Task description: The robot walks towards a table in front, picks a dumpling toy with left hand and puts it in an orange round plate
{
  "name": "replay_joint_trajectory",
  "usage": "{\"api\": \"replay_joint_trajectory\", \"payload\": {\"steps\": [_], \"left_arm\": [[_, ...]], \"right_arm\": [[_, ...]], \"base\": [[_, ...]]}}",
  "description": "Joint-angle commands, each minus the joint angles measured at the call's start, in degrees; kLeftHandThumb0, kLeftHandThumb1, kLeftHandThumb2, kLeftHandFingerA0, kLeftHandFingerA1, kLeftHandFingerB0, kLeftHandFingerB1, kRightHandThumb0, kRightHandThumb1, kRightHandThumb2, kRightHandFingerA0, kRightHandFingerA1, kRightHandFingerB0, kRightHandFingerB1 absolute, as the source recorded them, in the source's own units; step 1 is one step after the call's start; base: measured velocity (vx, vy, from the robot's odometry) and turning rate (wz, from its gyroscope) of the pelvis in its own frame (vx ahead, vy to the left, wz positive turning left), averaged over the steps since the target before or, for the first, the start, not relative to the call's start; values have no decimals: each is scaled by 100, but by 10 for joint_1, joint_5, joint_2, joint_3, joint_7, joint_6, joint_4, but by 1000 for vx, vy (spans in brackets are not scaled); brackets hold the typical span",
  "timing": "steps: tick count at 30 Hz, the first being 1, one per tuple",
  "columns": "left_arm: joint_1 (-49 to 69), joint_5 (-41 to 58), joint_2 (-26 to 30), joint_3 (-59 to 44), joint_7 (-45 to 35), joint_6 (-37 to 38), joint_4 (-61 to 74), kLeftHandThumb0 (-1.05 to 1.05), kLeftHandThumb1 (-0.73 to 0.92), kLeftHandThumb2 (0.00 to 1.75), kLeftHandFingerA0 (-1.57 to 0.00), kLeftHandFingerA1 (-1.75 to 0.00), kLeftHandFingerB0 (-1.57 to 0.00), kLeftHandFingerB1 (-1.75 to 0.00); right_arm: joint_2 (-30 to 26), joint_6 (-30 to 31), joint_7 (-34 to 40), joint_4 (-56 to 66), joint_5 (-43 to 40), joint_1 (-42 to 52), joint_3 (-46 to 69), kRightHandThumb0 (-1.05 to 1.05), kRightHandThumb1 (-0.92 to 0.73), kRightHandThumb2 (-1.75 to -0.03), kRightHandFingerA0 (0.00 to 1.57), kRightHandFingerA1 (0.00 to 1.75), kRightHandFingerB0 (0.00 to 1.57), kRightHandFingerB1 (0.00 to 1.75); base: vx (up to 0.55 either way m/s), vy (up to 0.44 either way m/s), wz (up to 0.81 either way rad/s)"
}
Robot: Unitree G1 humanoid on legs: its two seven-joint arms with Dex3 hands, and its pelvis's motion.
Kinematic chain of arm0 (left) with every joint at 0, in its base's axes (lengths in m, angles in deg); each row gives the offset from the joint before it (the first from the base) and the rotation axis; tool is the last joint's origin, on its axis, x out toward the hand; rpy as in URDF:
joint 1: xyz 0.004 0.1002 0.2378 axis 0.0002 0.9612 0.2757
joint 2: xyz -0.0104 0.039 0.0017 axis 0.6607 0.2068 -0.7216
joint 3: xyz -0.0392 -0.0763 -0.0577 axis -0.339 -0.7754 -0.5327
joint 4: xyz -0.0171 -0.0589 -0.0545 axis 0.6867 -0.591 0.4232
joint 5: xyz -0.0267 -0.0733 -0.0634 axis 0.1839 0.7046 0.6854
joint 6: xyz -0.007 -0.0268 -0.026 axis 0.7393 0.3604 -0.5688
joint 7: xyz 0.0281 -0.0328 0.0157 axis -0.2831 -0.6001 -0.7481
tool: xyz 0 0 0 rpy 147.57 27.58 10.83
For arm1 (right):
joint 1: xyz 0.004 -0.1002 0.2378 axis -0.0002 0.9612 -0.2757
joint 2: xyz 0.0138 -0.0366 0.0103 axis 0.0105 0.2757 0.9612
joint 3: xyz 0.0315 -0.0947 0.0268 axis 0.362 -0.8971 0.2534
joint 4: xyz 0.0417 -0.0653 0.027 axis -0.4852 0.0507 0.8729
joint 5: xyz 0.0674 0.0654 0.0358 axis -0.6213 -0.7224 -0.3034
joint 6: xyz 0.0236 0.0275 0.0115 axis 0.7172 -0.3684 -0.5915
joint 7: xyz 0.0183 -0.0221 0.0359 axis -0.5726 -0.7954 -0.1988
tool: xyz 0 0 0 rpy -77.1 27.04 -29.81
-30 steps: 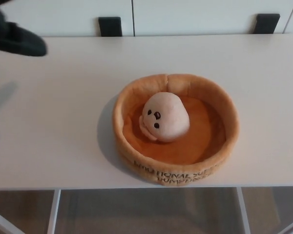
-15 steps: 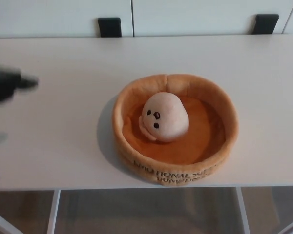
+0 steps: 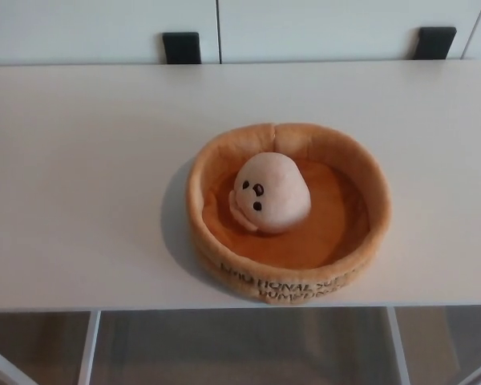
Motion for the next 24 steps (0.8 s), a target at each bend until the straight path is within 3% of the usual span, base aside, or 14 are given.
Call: {"api": "replay_joint_trajectory", "payload": {"steps": [1, 5, 6, 7, 8, 11, 12, 15, 16, 19, 20, 22, 23, 24], "left_arm": [[-15, -186, 71, 148, 137, 32, -213, -35, 71, 60, -55, -53, -48, -47], [-97, -241, 98, 246, 139, 0, -303, -38, 74, 61, -54, -49, -69, -53], [-138, -259, 89, 279, 139, -24, -347, -42, 69, 60, -44, -46, -72, -52], [-172, -266, 79, 301, 149, -43, -387, -46, 50, 85, -35, -57, -54, -63], [-193, -265, 72, 312, 163, -53, -415, -46, 50, 85, -35, -57, -54, -63], [-253, -263, 59, 342, 219, -74, -511, -50, 48, 83, -34, -56, -56, -60], [-274, -252, 54, 343, 249, -75, -552, -46, 63, 59, -44, -44, -66, -45], [-308, -204, 34, 326, 330, -81, -650, -42, 63, 59, -49, -43, -72, -47], [-330, -156, 11, 290, 383, -90, -717, -39, 62, 59, -51, -44, -74, -50], [-342, -98, -9, 250, 417, -79, -784, -40, 61, 59, -46, -42, -81, -52], [-341, -90, -14, 245, 434, -79, -820, -41, 60, 59, -48, -38, -77, -46], [-343, -95, -14, 256, 446, -74, -851, -42, 64, 60, -51, -40, -62, -41], [-346, -98, -13, 262, 449, -71, -861, -42, 64, 60, -51, -40, -62, -41], [-348, -105, -12, 274, 446, -52, -866, -42, 78, 63, -52, -42, -42, -35]], "right_arm": [[11, 12, 20, -5, 17, 11, -8, -45, -44, -74, 62, 58, 42, 48], [14, 13, 20, -5, 17, 10, -9, -46, -44, -74, 61, 57, 42, 48], [13, 13, 20, -4, 19, 6, -11, -46, -45, -75, 59, 57, 41, 48], [13, 15, 23, -6, 20, 0, -11, -46, -44, -74, 60, 57, 43, 48], [14, 18, 27, -9, 20, -4, -10, -46, -44, -74, 60, 57, 43, 48], [16, 22, 23, -6, 26, -16, -17, -47, -45, -76, 65, 59, 42, 48], [18, 20, 18, -4, 25, -14, -17, -46, -44, -75, 57, 57, 40, 48], [22, 15, 12, 0, 25, -6, -20, -46, -45, -75, 53, 55, 42, 49], [22, 14, 12, 1, 29, -3, -24, -39, -55, -57, 58, 45, 48, 38], [22, 10, 14, 1, 29, 3, -26, -39, -55, -57, 59, 45, 48, 38], [26, 9, 19, 0, 30, 1, -27, -46, -47, -77, 54, 56, 44, 49], [31, 6, 19, 1, 31, -1, -29, -38, -58, -57, 59, 45, 48, 38], [32, 5, 18, 1, 31, -2, -30, -38, -58, -57, 59, 45, 48, 38], [28, -1, 16, 6, 32, -5, -32, -38, -59, -57, 64, 46, 49, 38]], "base": [[0, 0, 0], [0, 0, 0], [0, 0, 0], [0, 0, 0], [0, 0, 0], [0, 0, 0], [0, 0, 0], [0, 0, 0], [0, 0, 0], [0, 0, 0], [0, 0, 0], [0, 0, 0], [0, 0, 0], [0, 0, 0]]}}
